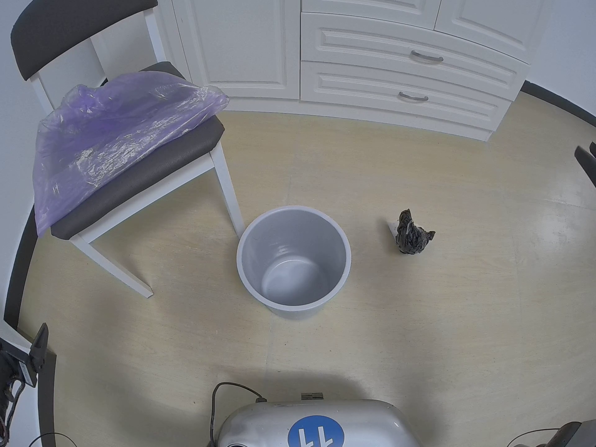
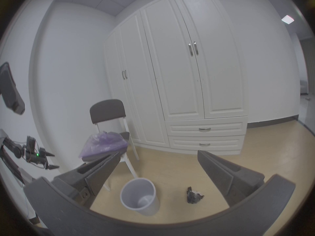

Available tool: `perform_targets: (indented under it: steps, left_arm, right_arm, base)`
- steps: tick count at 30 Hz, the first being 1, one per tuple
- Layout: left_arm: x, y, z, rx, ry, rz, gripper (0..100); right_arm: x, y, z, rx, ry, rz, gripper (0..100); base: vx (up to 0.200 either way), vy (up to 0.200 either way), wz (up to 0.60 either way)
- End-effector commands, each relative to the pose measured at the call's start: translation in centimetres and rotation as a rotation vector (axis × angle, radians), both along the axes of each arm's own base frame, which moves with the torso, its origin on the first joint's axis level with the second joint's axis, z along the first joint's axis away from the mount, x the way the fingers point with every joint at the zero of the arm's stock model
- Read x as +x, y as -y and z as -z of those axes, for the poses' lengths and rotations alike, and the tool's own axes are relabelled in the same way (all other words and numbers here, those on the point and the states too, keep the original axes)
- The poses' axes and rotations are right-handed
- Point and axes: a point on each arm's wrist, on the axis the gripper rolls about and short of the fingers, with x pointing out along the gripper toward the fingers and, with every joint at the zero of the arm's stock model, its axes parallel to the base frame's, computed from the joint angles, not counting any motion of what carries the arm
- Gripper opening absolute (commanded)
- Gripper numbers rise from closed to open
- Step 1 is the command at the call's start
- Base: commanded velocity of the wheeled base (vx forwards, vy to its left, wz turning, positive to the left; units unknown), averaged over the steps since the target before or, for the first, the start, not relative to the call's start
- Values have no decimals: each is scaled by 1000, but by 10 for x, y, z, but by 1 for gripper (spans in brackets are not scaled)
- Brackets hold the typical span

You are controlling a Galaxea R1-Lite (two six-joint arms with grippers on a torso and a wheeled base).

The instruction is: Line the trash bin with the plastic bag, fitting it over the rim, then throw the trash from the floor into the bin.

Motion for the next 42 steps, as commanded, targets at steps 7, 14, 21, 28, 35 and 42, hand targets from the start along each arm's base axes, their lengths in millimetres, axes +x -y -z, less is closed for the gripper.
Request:
perform_targets:
  steps: [7, 14, 21, 28, 35, 42]
  left_arm:
    - [42, -9, -13, 57, -145, -86, 100]
    - [62, -26, -15, 148, -242, -183, 100]
    - [103, -51, -15, 137, -201, -270, 100]
    - [131, -68, -30, 120, 20, -128, 100]
    - [123, -77, -21, 14, 48, -120, 100]
    - [108, -75, -31, 30, 107, -162, 100]
  right_arm:
    - [30, -17, 14, 34, -48, -49, 100]
    - [37, -20, 18, 31, -73, -52, 100]
    - [40, -21, 19, 28, -84, -52, 100]
    - [26, -26, 17, 5, -46, -114, 100]
    - [12, -38, 16, -41, -5, -59, 100]
    - [15, -67, 16, -17, -74, -19, 100]
  base:
    - [0, 0, 0]
    - [0, 0, 0]
    - [0, 0, 0]
    - [0, 0, 0]
    - [0, 0, 0]
    - [0, 0, 0]
